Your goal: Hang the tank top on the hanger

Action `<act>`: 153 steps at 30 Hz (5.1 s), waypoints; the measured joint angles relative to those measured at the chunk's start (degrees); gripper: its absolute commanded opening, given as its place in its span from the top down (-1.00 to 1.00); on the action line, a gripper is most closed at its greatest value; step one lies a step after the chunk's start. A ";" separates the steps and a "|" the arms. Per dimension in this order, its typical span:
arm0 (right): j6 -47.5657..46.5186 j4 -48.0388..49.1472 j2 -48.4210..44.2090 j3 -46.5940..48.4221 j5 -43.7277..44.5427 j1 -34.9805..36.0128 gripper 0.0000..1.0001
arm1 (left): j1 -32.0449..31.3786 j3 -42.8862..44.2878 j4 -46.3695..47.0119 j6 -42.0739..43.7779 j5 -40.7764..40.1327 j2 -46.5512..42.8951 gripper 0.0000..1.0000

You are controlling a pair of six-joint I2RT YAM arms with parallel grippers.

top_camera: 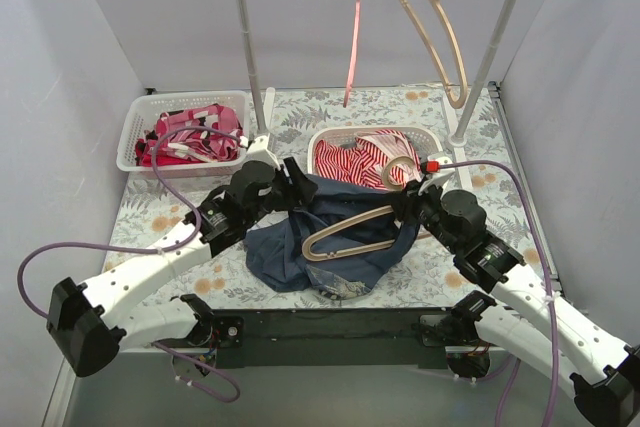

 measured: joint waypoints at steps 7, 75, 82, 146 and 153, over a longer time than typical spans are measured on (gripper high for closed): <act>-1.33 -1.79 -0.44 0.20 1.25 0.00 0.97 | 3.93 -2.69 -4.76 -8.26 -4.33 9.53 0.14; -5.18 -4.13 8.17 12.46 24.59 0.26 0.97 | 5.14 -5.14 -1.81 0.28 18.12 -1.64 1.00; -4.46 -3.61 7.43 12.07 21.07 0.42 0.97 | 5.14 0.68 -2.99 0.50 20.63 -1.25 1.00; 5.46 -2.91 15.52 10.78 19.26 7.39 0.97 | -17.25 30.12 -39.63 13.07 -21.53 24.83 1.00; 5.42 -2.91 15.50 10.75 19.67 7.52 0.97 | -18.40 36.28 -36.59 15.04 -19.45 23.52 1.00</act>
